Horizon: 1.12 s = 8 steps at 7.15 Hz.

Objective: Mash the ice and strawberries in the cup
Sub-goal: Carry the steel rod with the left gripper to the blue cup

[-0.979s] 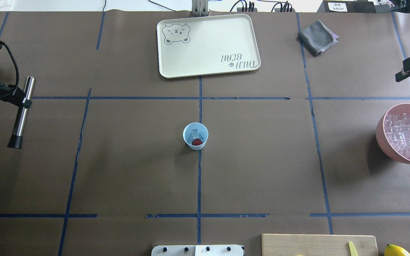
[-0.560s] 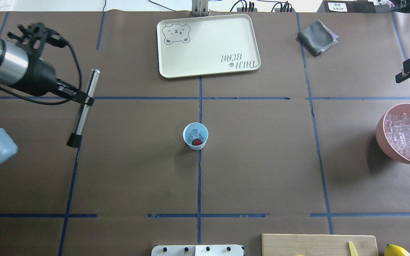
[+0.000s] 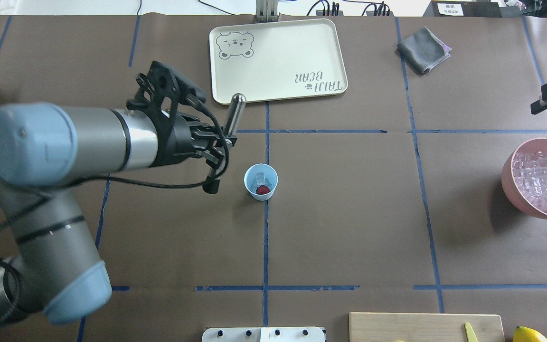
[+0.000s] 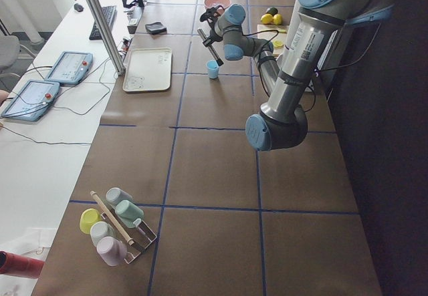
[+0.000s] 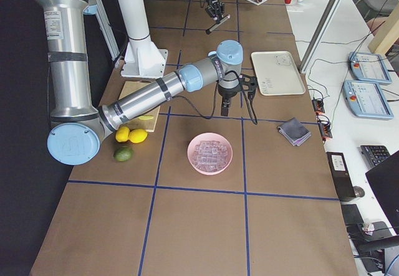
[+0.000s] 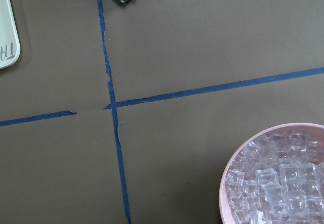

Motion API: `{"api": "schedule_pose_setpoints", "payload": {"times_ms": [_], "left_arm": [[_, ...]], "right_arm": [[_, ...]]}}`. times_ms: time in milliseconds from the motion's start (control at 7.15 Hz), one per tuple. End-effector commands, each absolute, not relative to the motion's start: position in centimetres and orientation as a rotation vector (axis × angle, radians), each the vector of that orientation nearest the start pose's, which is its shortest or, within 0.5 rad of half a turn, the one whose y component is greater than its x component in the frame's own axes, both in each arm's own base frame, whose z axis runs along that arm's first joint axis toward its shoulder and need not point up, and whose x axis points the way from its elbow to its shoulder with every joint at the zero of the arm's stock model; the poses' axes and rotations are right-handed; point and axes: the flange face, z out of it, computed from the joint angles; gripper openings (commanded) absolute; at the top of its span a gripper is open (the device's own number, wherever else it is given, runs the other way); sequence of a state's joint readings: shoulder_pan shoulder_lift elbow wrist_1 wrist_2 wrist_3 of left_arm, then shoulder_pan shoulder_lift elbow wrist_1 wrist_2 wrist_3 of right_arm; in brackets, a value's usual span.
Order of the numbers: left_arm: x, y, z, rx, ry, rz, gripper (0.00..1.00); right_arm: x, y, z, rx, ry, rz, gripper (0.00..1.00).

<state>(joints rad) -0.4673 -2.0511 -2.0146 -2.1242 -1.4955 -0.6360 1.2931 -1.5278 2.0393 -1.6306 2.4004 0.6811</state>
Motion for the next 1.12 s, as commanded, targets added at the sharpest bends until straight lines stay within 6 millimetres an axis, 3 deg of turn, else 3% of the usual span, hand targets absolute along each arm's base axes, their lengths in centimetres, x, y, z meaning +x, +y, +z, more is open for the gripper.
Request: {"api": "schedule_pose_setpoints", "payload": {"times_ms": [0, 280, 979], "left_arm": [[44.8, -32.3, 12.9, 1.259, 1.047, 0.175, 0.0], [48.6, -33.5, 16.7, 1.358, 1.029, 0.032, 0.0], [52.7, -33.9, 17.4, 1.352, 0.983, 0.071, 0.0]], "right_arm": [[-7.3, -47.5, 41.2, 0.001, -0.919, 0.188, 1.0], [-7.3, -47.5, 41.2, 0.002, -0.92, 0.187, 1.0], [-7.4, -47.6, 41.3, 0.001, -0.918, 0.187, 1.0]]}}
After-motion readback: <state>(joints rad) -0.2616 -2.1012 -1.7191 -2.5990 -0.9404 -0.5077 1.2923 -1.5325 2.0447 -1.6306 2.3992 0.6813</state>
